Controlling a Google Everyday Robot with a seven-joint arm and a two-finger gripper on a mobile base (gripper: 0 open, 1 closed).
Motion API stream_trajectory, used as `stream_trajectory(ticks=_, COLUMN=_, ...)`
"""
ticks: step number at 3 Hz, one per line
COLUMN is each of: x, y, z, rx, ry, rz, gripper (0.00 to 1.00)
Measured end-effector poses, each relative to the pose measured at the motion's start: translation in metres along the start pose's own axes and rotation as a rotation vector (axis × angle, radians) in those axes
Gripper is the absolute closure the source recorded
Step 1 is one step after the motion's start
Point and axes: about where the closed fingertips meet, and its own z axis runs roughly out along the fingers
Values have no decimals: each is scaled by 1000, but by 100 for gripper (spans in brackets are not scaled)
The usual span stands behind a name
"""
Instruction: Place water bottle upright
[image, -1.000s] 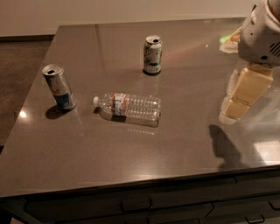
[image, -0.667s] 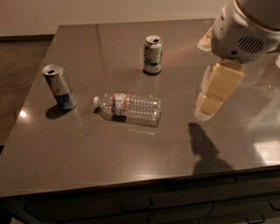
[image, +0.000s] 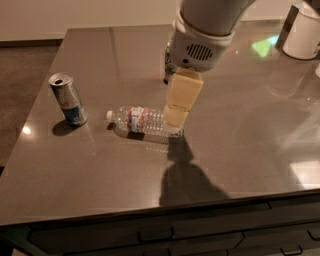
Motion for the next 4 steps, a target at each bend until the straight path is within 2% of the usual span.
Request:
stream_trajectory(ticks=2, x=-58, y=-17, z=63, rx=-31, ry=110, rz=-9, gripper=0)
stream_trajectory(ticks=3, x=-73, y=-19, z=95, rx=-48, ry=167, rz=-6, gripper=0)
stream_trajectory(ticks=4, x=-76, y=-20, z=120, rx=-67, ry=212, rz=11, gripper=0)
